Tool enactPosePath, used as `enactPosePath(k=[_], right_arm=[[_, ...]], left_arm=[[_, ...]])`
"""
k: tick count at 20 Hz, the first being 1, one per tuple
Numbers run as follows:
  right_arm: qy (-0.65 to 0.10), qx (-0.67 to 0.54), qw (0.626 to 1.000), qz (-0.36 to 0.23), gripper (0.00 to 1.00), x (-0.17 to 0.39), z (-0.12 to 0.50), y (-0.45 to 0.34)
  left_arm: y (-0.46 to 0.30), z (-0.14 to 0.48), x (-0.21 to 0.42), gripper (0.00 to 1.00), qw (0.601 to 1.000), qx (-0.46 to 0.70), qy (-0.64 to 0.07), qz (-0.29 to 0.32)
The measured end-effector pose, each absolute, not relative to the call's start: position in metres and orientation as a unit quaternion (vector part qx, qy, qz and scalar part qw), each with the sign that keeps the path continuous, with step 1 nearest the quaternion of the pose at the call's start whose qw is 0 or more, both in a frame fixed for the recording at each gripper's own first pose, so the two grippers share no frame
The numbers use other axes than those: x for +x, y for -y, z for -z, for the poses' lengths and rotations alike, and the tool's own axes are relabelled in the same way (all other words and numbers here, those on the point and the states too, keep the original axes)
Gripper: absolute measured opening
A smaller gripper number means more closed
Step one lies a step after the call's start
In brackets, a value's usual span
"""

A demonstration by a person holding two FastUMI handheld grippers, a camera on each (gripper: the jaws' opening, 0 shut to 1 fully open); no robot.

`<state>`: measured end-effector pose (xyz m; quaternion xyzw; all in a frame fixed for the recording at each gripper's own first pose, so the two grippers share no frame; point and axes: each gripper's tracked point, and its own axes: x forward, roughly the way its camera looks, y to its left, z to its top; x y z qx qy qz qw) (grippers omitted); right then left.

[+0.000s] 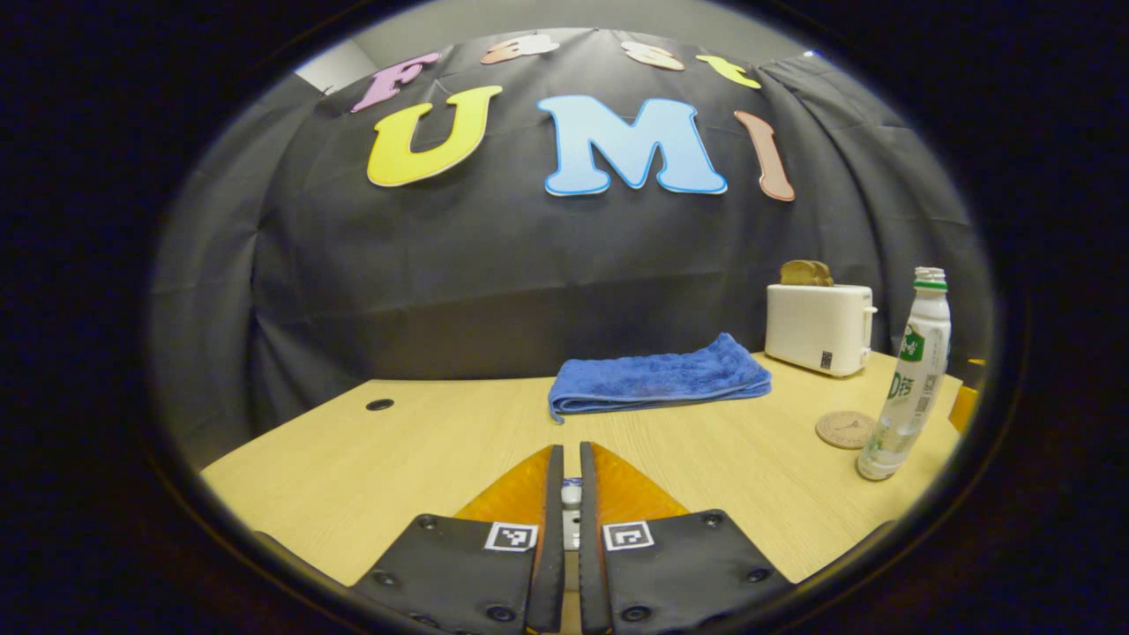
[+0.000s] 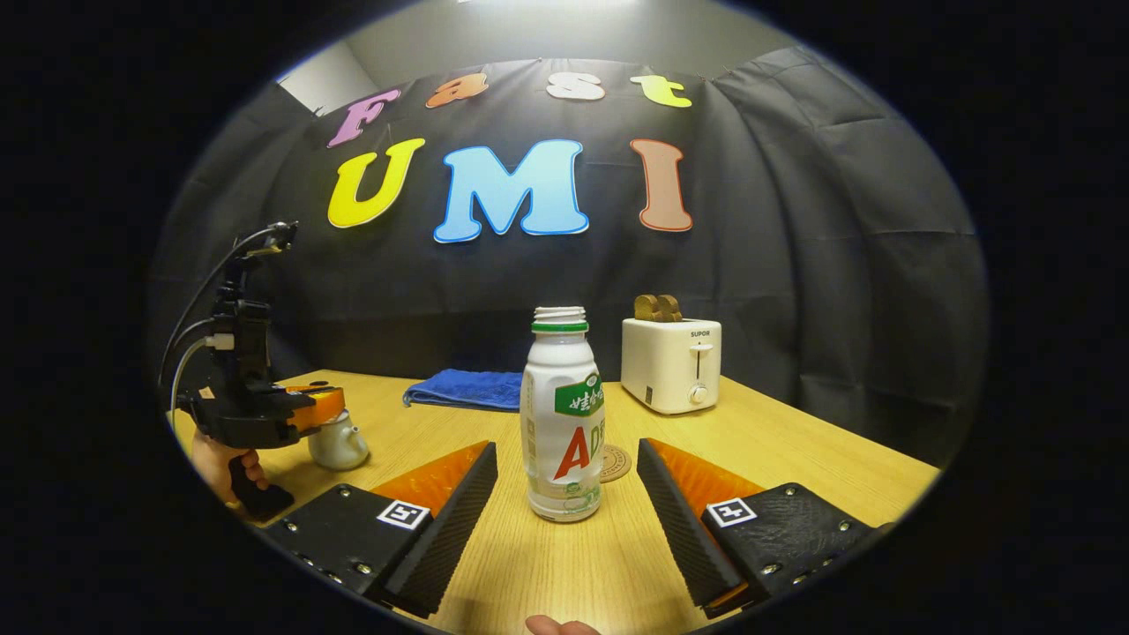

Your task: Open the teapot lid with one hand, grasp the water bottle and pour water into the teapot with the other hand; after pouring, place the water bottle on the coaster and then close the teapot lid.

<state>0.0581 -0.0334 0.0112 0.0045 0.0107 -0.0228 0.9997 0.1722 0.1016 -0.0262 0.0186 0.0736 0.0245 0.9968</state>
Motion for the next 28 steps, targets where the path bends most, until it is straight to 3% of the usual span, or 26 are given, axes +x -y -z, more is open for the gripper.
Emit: enactPosePath(k=[8,11,12,15,16,19,20,21,25,26,28], right_arm=[[-0.006,-0.013,1.000,0.023,0.98,0.091,-0.019,0.036],[-0.011,-0.045,0.999,-0.012,0.98,0.100,-0.019,0.039],[-0.009,-0.050,0.998,-0.022,0.99,0.101,-0.020,0.041],[-0.004,-0.049,0.997,-0.053,0.99,0.108,-0.020,0.045],[-0.005,-0.045,0.997,-0.063,0.98,0.111,-0.019,0.043],[-0.027,-0.024,0.997,-0.074,0.98,0.123,-0.009,0.040],[-0.038,-0.017,0.996,-0.075,0.98,0.126,-0.005,0.040],[-0.046,-0.013,0.996,-0.074,0.98,0.130,0.000,0.039],[-0.056,-0.012,0.995,-0.079,0.99,0.140,0.008,0.034],[-0.047,-0.010,0.996,-0.079,0.98,0.143,0.005,0.033],[-0.045,-0.008,0.996,-0.078,0.80,0.143,0.005,0.031]], left_arm=[[-0.097,-0.002,0.165,0.17,0.999,0.018,-0.044,-0.019],[-0.094,-0.005,0.163,0.17,0.999,0.012,-0.043,-0.013],[-0.094,-0.007,0.162,0.13,0.999,0.010,-0.041,-0.012],[-0.093,-0.013,0.162,0.13,0.999,0.008,-0.034,-0.010],[-0.093,-0.013,0.161,0.17,0.999,0.006,-0.033,-0.010],[-0.093,-0.013,0.160,0.17,0.999,0.005,-0.035,-0.010],[-0.091,-0.014,0.161,0.13,0.999,0.003,-0.034,-0.009],[-0.090,-0.015,0.160,0.17,0.999,0.000,-0.033,-0.007],[-0.091,-0.020,0.159,0.17,1.000,-0.004,-0.029,-0.002],[-0.092,-0.021,0.157,0.13,1.000,-0.004,-0.028,-0.002],[-0.097,-0.024,0.155,0.17,1.000,-0.009,-0.024,-0.003]])
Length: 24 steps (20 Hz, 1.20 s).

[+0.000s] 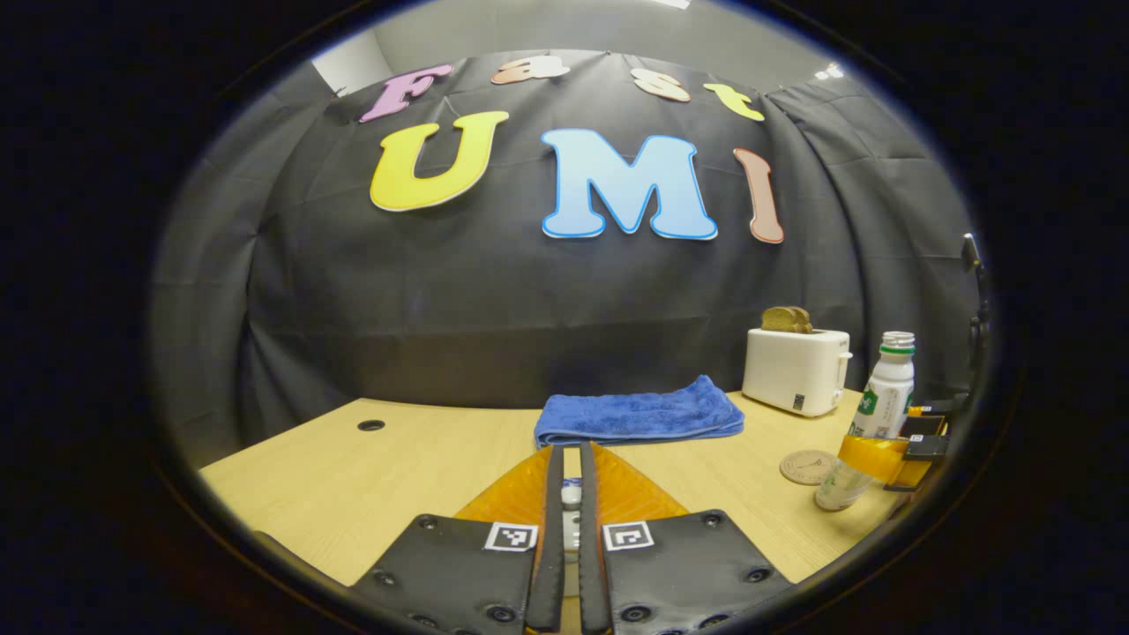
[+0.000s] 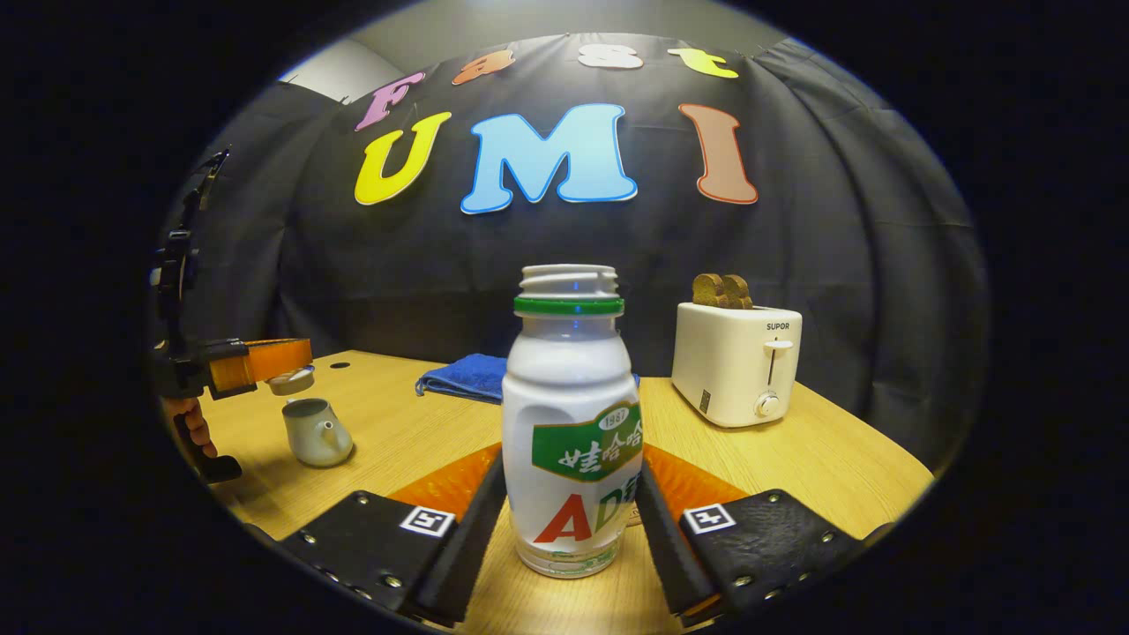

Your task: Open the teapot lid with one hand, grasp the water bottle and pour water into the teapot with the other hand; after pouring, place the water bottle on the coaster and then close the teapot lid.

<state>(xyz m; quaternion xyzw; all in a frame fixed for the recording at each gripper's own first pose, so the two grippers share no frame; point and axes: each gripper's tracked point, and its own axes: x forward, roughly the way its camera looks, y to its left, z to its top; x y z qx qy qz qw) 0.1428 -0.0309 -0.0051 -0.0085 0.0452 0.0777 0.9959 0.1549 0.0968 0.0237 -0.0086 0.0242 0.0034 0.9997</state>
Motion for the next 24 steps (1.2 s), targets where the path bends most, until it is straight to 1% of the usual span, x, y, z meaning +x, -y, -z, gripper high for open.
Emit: enactPosePath(k=[2,3,6,13,24], right_arm=[[-0.046,-0.006,0.996,-0.076,0.77,0.143,0.005,0.032],[-0.045,-0.002,0.996,-0.073,0.74,0.144,0.005,0.033],[-0.049,0.003,0.997,-0.063,0.74,0.143,0.004,0.033],[-0.037,-0.028,0.996,-0.075,0.74,0.137,-0.020,0.019],[-0.053,-0.164,0.979,-0.111,0.74,0.149,-0.030,-0.046]], left_arm=[[-0.099,-0.027,0.153,0.17,1.000,-0.013,-0.022,-0.005],[-0.099,-0.028,0.151,0.17,1.000,-0.012,-0.022,-0.005],[-0.100,-0.035,0.146,0.17,1.000,-0.010,-0.016,-0.005],[-0.100,-0.049,0.133,0.17,1.000,-0.013,-0.006,0.000],[-0.158,-0.065,0.082,0.17,0.999,-0.040,0.017,-0.030]])
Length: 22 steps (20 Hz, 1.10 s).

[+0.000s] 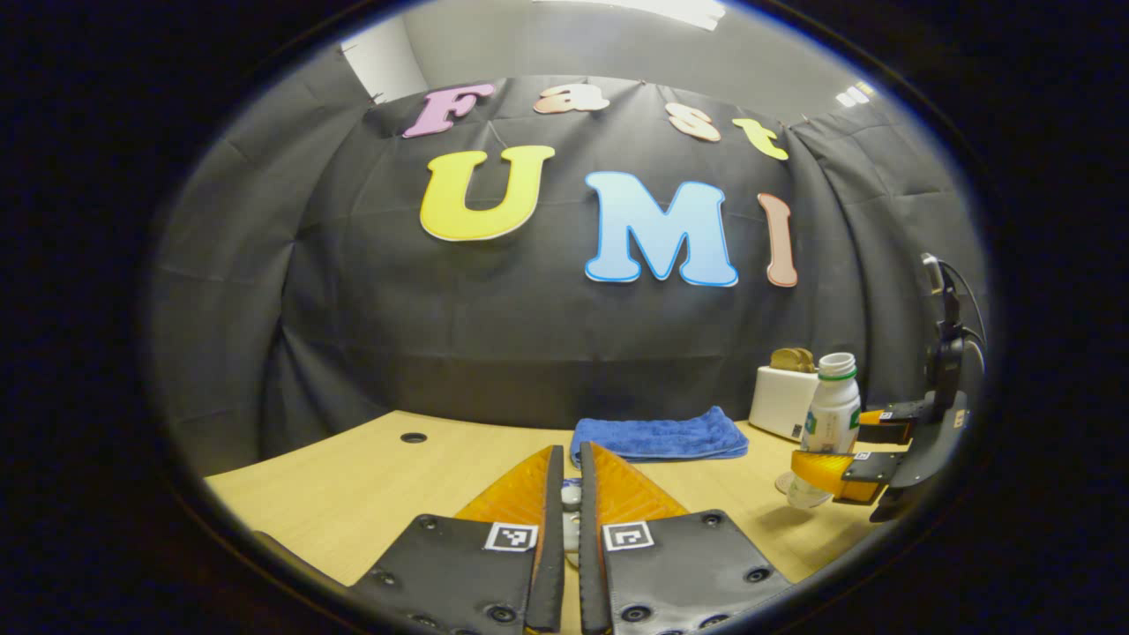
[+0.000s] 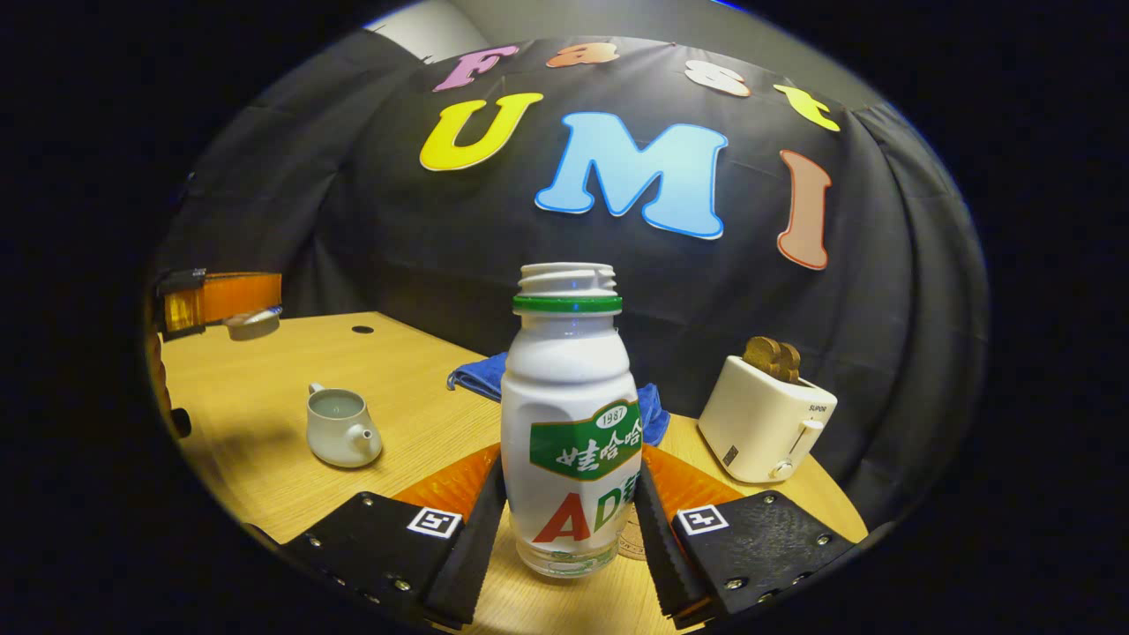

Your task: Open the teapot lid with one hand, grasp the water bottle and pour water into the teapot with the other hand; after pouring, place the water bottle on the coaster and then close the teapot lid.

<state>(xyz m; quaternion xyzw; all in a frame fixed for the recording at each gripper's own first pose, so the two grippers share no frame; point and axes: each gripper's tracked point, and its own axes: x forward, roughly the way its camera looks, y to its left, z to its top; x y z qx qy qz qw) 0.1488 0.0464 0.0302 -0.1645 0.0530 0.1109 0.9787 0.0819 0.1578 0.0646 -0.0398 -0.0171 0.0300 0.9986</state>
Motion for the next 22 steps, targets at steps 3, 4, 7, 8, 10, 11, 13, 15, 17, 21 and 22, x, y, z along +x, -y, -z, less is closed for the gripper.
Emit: enactPosePath(k=[3,4,7,8,10,11,13,15,17,21,22], right_arm=[[-0.066,-0.199,0.969,-0.132,0.74,0.153,-0.023,-0.070],[-0.069,-0.216,0.964,-0.136,0.74,0.155,-0.021,-0.076],[-0.075,-0.283,0.945,-0.144,0.74,0.163,-0.016,-0.091],[-0.077,-0.305,0.938,-0.148,0.74,0.165,-0.014,-0.095],[-0.087,-0.344,0.922,-0.153,0.74,0.169,-0.008,-0.100],[-0.093,-0.360,0.915,-0.155,0.74,0.171,-0.005,-0.102],[-0.099,-0.385,0.904,-0.157,0.75,0.173,-0.002,-0.107],[-0.100,-0.407,0.894,-0.158,0.74,0.175,0.000,-0.112],[-0.105,-0.429,0.883,-0.161,0.74,0.176,0.004,-0.119],[-0.092,-0.485,0.854,-0.162,0.75,0.177,0.005,-0.129],[-0.090,-0.497,0.847,-0.163,0.75,0.177,0.005,-0.131]], left_arm=[[-0.171,-0.061,0.072,0.17,0.998,-0.054,0.017,-0.032],[-0.176,-0.060,0.068,0.17,0.998,-0.057,0.018,-0.033],[-0.186,-0.063,0.054,0.17,0.997,-0.061,0.025,-0.036],[-0.188,-0.064,0.050,0.17,0.997,-0.064,0.028,-0.035],[-0.194,-0.062,0.045,0.17,0.996,-0.070,0.029,-0.037],[-0.198,-0.062,0.042,0.17,0.996,-0.074,0.028,-0.038],[-0.204,-0.056,0.038,0.17,0.996,-0.080,0.025,-0.041],[-0.209,-0.052,0.034,0.17,0.995,-0.084,0.022,-0.045],[-0.215,-0.049,0.029,0.17,0.994,-0.089,0.021,-0.051],[-0.224,-0.045,0.017,0.17,0.994,-0.091,0.021,-0.063],[-0.225,-0.044,0.016,0.17,0.994,-0.089,0.019,-0.064]])
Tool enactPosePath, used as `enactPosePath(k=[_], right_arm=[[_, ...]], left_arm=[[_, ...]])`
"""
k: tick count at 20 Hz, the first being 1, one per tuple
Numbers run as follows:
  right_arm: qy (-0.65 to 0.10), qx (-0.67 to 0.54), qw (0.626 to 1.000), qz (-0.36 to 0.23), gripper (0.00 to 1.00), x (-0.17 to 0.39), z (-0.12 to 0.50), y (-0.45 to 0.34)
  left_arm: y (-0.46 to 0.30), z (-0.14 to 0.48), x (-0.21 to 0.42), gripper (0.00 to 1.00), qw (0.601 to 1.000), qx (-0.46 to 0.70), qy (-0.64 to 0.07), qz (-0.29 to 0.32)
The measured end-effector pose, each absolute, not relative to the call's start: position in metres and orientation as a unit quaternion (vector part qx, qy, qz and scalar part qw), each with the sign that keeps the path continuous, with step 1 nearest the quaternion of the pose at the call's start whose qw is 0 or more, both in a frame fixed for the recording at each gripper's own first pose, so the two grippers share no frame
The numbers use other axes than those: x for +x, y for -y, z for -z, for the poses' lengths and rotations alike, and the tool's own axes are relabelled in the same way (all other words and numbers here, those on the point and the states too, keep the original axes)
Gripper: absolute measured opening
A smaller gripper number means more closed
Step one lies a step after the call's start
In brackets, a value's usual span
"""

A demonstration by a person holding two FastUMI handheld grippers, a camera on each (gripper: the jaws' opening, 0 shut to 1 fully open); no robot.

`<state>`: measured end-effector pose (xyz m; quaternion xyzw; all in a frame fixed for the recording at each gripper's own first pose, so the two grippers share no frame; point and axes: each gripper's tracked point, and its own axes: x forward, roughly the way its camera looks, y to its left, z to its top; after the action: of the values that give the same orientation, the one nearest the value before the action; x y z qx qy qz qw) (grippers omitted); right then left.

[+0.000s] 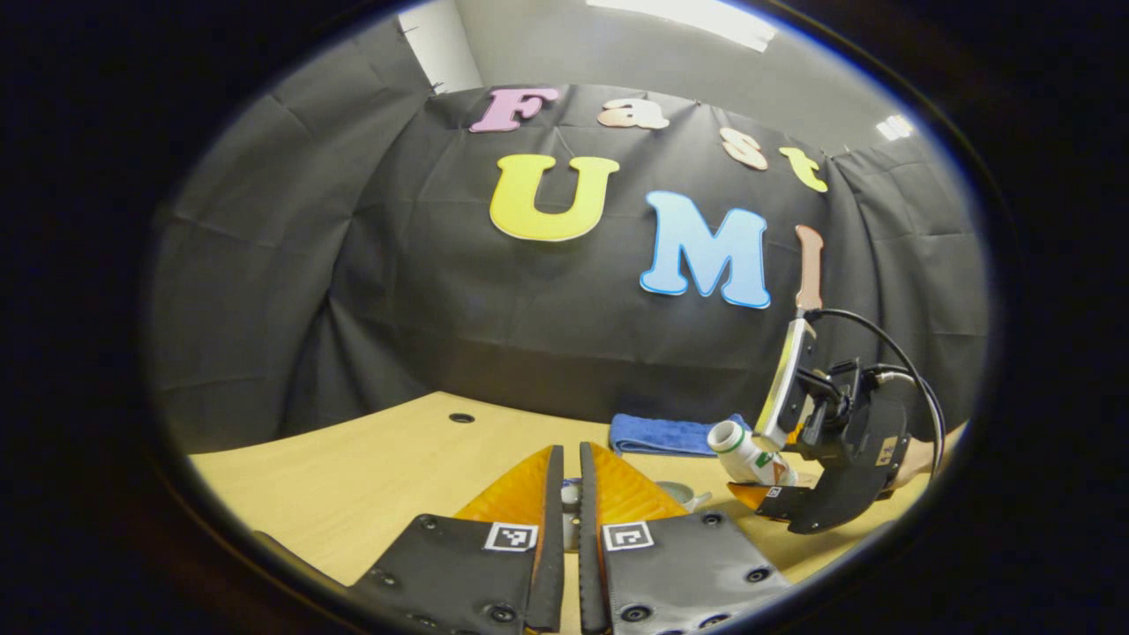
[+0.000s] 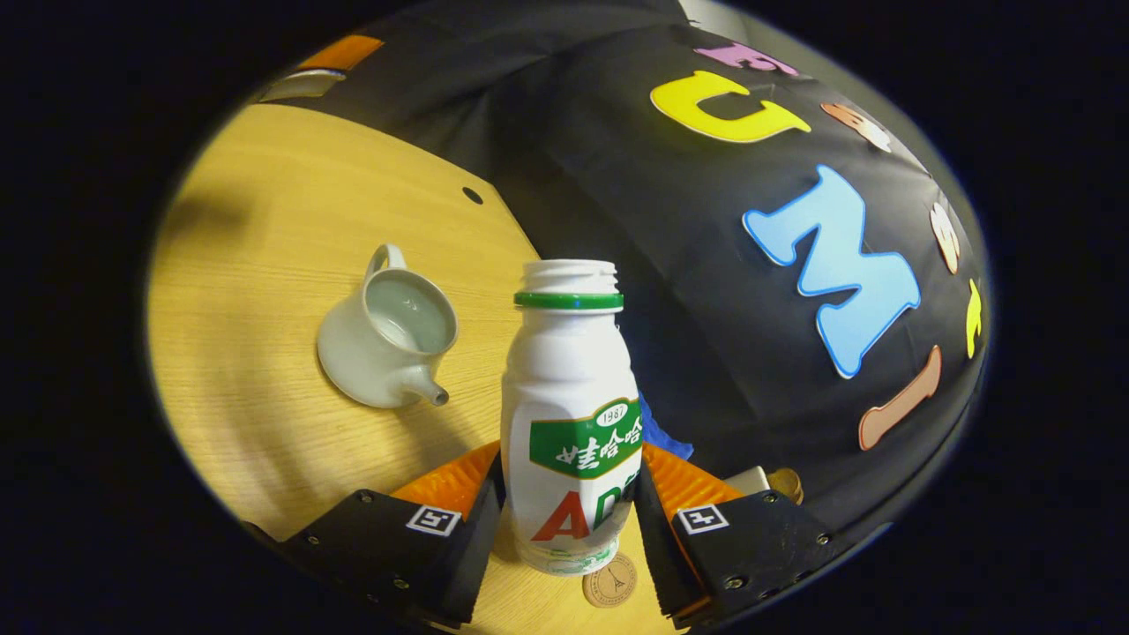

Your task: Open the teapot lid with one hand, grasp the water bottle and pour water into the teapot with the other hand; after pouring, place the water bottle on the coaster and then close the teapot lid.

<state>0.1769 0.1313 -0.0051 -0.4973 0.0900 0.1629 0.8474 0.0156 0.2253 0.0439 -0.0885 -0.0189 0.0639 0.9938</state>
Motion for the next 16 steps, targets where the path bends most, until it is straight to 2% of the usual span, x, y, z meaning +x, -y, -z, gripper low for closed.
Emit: enactPosePath(k=[16], right_arm=[[-0.082,-0.628,0.761,-0.140,0.74,0.185,0.020,-0.134]], left_arm=[[-0.222,-0.079,-0.013,0.17,0.995,-0.060,0.054,-0.066]])
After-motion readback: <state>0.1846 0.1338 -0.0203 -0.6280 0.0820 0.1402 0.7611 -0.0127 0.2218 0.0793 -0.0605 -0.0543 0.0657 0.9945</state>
